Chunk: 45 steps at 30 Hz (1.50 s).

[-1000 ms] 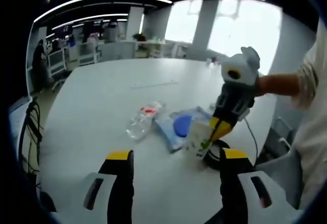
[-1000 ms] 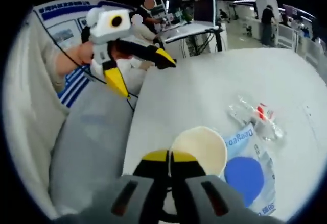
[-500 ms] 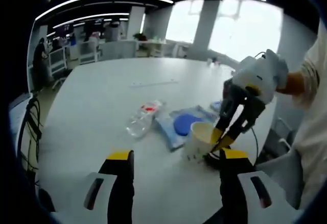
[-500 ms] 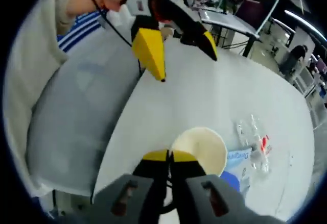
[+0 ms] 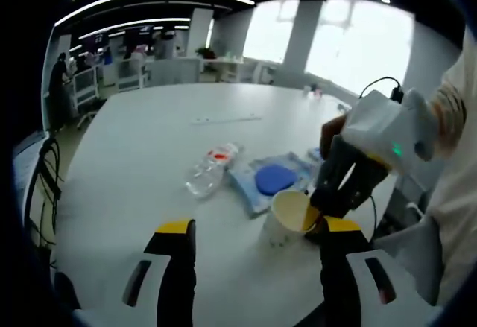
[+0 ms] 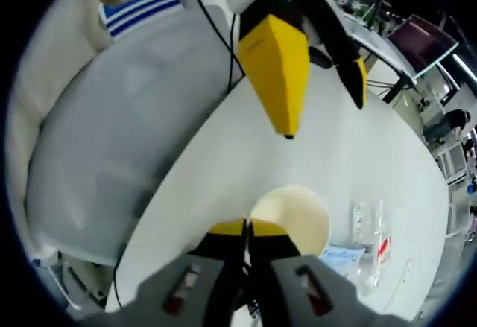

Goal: Arrange the tabletop items into an orderly group along one side of the table until the central work area is clear of visible clutter.

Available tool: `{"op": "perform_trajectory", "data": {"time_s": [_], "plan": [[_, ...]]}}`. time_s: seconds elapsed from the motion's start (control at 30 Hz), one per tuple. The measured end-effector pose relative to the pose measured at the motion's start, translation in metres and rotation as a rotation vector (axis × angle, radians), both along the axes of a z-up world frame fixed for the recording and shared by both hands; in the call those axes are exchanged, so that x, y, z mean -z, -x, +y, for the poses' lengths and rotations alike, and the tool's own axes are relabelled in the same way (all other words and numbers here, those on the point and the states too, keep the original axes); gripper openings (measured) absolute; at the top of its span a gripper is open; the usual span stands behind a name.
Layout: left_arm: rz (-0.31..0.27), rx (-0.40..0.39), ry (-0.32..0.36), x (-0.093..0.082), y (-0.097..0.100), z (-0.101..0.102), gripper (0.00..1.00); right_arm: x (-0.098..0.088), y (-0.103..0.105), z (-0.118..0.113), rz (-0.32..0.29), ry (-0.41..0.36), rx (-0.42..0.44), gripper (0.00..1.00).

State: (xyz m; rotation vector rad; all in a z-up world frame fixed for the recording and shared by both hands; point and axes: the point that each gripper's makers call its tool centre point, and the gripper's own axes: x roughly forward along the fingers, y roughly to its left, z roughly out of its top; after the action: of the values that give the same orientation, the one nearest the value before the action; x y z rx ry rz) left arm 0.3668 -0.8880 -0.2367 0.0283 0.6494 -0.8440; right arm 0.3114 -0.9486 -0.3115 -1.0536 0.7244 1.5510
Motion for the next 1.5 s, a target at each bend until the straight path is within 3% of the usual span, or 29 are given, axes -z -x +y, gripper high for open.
{"op": "perform_trajectory", "data": {"time_s": [0.57, 0.97, 1.17, 1.5], "plan": [[0.007, -0.011, 0.010, 0.003, 0.001, 0.005, 0.63, 0.013, 0.004, 0.000, -0.011, 0.072, -0.081, 0.00], [0.006, -0.018, 0.015, 0.004, 0.002, 0.008, 0.62, 0.013, 0.013, 0.001, 0.038, 0.092, -0.095, 0.00], [0.007, -0.022, 0.018, 0.004, 0.001, 0.009, 0.62, 0.011, 0.011, 0.004, 0.013, 0.066, -0.102, 0.16], [0.001, -0.020, 0.021, 0.002, 0.000, 0.006, 0.62, 0.002, 0.009, 0.006, 0.013, 0.022, -0.071, 0.22]]}}
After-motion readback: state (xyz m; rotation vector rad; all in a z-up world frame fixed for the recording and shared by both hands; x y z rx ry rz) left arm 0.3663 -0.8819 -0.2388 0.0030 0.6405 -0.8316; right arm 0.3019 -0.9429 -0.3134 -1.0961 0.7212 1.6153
